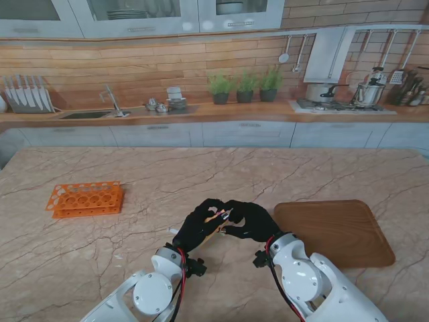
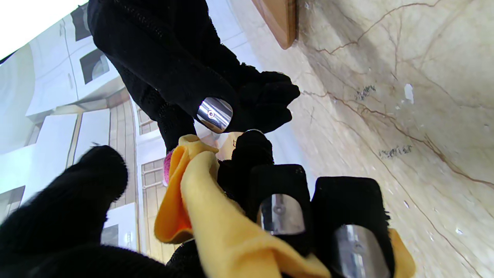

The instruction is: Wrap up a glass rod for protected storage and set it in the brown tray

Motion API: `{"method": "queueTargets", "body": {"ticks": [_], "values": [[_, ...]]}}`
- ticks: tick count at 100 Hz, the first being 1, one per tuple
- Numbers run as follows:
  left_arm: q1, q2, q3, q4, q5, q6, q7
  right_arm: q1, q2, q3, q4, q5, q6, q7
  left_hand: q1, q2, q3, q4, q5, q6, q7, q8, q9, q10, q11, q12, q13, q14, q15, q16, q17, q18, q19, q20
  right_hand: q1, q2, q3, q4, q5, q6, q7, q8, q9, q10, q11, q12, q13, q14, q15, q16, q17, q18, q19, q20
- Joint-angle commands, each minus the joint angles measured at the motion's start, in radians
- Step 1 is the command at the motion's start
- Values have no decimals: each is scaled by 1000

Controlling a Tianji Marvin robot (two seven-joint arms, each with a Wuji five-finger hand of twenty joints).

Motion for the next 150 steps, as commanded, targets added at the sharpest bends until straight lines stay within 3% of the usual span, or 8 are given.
{"method": "queueTargets", "body": {"ticks": [1, 20, 47, 78, 105, 116, 136, 150], "values": [[-3, -13, 1, -29, -3, -3, -3, -14, -5, -12, 10, 9, 9, 13, -61, 22, -70, -41, -35, -174, 12, 2, -77, -62, -11, -6, 19, -34, 85, 38, 32, -62, 260, 0, -47, -50, -19, 23, 22, 160, 25, 32, -9, -7, 12, 5, 18, -15, 13, 11, -5, -7, -7, 24], [0, -17, 1, -34, -10, 9, 6, -4, -12, -30, 16, 42, 14, 10, -46, 156, -320, -26, -77, -177, -24, -8, -108, -35, -39, 2, 18, -2, 77, 49, 29, -23, 260, -3, -71, -41, -45, 16, 3, 160, 11, 47, -14, -3, 24, 11, 14, -13, 38, 27, -6, -6, -11, 26], [-17, -32, 21, -6, 26, 13, 57, 27, -36, -75, 38, 123, 26, -17, -53, 228, -381, -15, -140, -192, -44, -15, -172, -39, -82, -5, 5, 20, 59, 57, 25, -1, 260, -30, -120, 17, -84, -1, 10, 159, 8, 62, -24, 14, 78, 38, -3, -8, 119, 70, -9, -13, -7, 34], [-34, -56, 43, 25, 26, 11, 110, 48, -47, -102, 44, 184, 37, -11, -80, 393, -449, -4, -187, -207, -48, -22, -221, -28, -107, -6, -25, 49, 50, 103, 22, 25, 260, -43, -129, 21, -94, -6, 6, 147, 6, 64, -73, 12, 74, 39, -45, -18, 111, 65, -25, -24, -7, 35], [-42, -61, 61, 29, 51, 9, 128, 57, -59, -119, 31, 323, 70, 32, -61, 394, -472, -3, -187, -215, -98, -56, -271, -33, -155, -29, -38, 46, 49, 109, 22, 22, 260, -53, -119, 46, -87, -6, 28, 123, 14, 70, -137, 6, 28, 19, -105, -34, 40, 27, -57, -46, -22, 34], [-42, -59, 69, 28, 70, 5, 128, 62, -65, -126, 31, 353, 86, 35, -58, 389, -503, -3, -179, -229, -229, -130, -318, -43, -198, -64, -60, 39, 43, 118, 23, 7, 260, -67, -121, 74, -86, -2, 33, 120, 13, 71, -172, 4, -7, 1, -141, -40, -11, -2, -74, -58, -30, 38], [-39, -58, 76, 18, 74, 18, 126, 62, -75, -130, 25, 413, 110, 34, -46, 369, -516, 3, -175, -241, -323, -156, -371, -45, -263, -123, -99, 47, 34, 132, 22, 2, 260, -86, -85, 131, -70, -116, 44, 37, 166, -90, -195, 1, -57, -36, -174, -45, -91, -54, -95, -67, -63, 46], [-38, -59, 77, 16, 73, 32, 127, 57, -81, -126, 19, 421, 110, 15, -32, 360, -500, 8, -174, -243, -334, -140, -395, -47, -279, -146, -143, 75, 16, 146, 16, 32, 260, -138, 21, 241, -128, -98, 181, 30, 251, -148, -148, -8, -55, -45, -163, -46, -91, -59, -93, -62, -72, 48]]}}
